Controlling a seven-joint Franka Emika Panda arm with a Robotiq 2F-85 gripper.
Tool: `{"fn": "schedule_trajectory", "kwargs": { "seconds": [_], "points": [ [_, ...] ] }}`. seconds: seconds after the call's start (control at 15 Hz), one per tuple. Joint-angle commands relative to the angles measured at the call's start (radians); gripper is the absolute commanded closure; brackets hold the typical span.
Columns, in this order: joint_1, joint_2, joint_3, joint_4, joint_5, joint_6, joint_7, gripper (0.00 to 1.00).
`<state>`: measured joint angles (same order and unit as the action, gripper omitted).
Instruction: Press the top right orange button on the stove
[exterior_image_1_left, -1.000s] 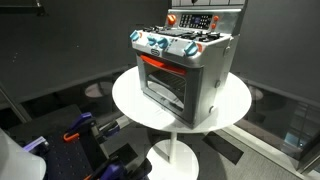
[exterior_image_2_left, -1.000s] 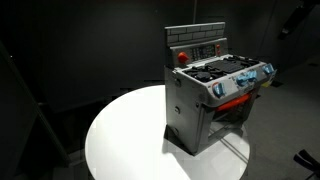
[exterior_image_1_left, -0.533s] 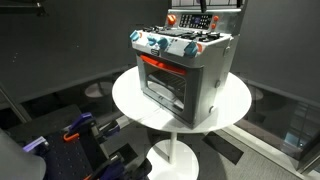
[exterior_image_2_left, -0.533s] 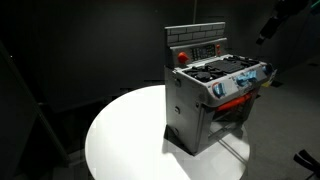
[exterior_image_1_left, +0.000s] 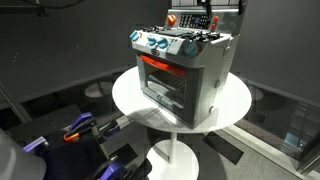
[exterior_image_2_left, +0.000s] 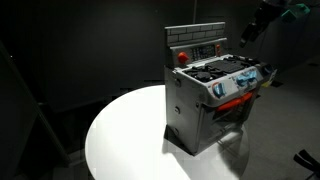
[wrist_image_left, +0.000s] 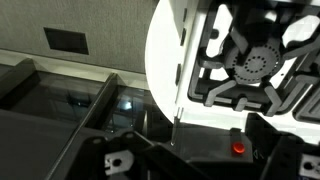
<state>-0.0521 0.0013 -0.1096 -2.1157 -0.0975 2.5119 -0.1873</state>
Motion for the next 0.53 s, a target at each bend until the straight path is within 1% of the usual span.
{"fn": "schedule_trajectory", "kwargs": {
  "seconds": [0.0,0.47],
  "points": [
    [-0.007,0.072,0.018,0.088,0.013,0.0,0.033,0.0],
    [-0.008,0.145,0.034,0.17,0.029,-0.015,0.042,0.0]
  ]
}}
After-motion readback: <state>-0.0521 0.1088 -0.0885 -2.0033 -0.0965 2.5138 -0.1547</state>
